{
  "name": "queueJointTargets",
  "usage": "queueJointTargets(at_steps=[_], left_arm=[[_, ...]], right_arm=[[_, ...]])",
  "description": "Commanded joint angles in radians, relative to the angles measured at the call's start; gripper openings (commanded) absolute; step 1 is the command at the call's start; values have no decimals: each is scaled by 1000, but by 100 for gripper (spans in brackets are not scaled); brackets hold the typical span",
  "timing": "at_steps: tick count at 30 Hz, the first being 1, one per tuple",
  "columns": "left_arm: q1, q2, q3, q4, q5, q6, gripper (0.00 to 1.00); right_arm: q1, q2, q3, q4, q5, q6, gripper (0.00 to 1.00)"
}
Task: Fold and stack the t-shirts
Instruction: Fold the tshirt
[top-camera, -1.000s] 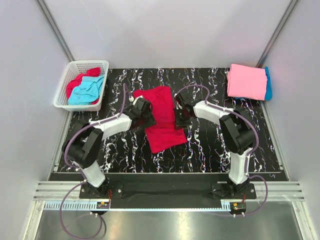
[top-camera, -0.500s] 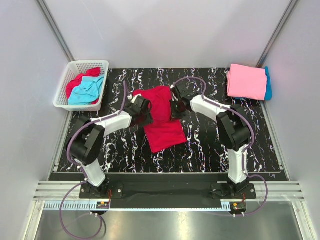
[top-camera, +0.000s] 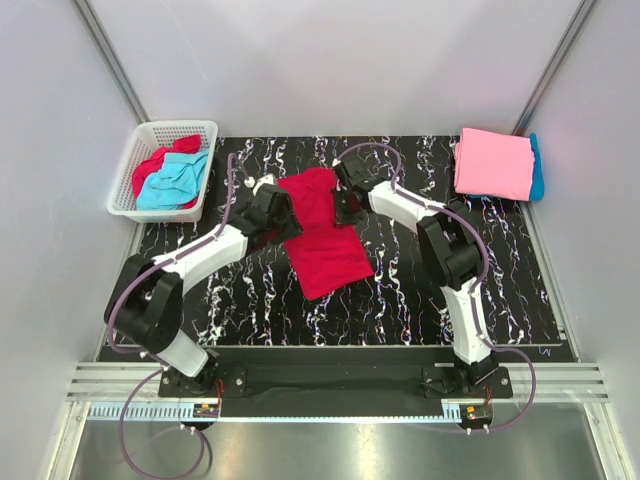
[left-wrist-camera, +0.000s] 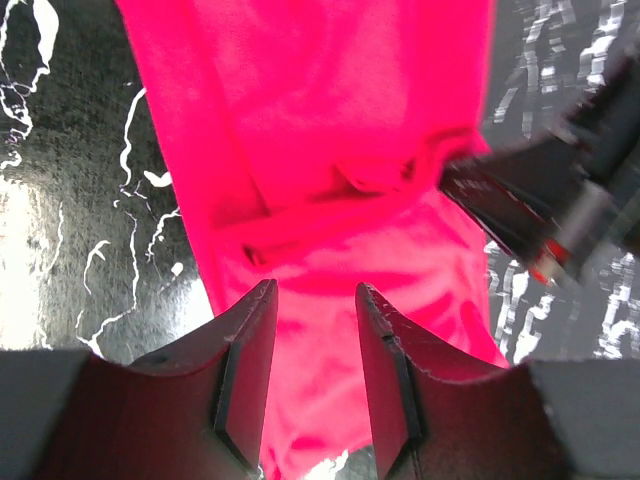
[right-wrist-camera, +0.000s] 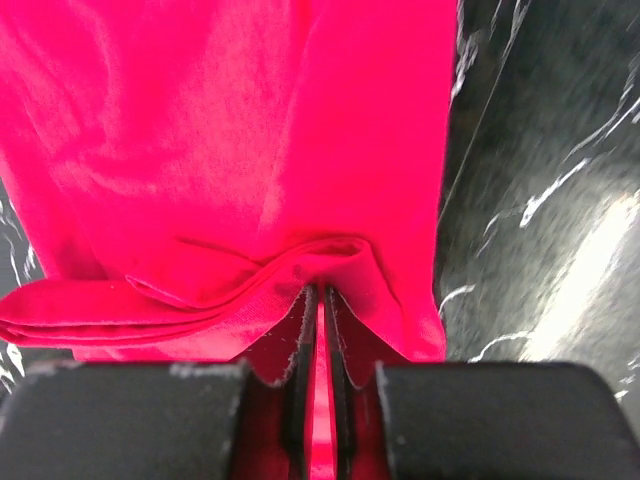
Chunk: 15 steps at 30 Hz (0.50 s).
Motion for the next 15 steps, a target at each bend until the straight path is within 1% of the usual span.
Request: queueJointTargets(at_steps=[1, 4, 7, 10, 15], left_arm=[[4, -71, -30, 37, 0, 16, 42], [4, -88, -43, 42, 0, 21, 42], [3, -89, -68, 79, 44, 36, 42], [3, -62, -77, 118, 89, 44, 43], [1, -29, -89, 146, 136, 47, 41]], right_arm=[[5, 22, 78, 7, 56, -14, 12], [0, 40, 98, 7, 105, -8, 13], [-12, 57, 125, 15, 135, -6, 16], [-32, 82, 171, 24, 110, -2, 20], [-72, 112, 239, 22, 99, 21, 20]])
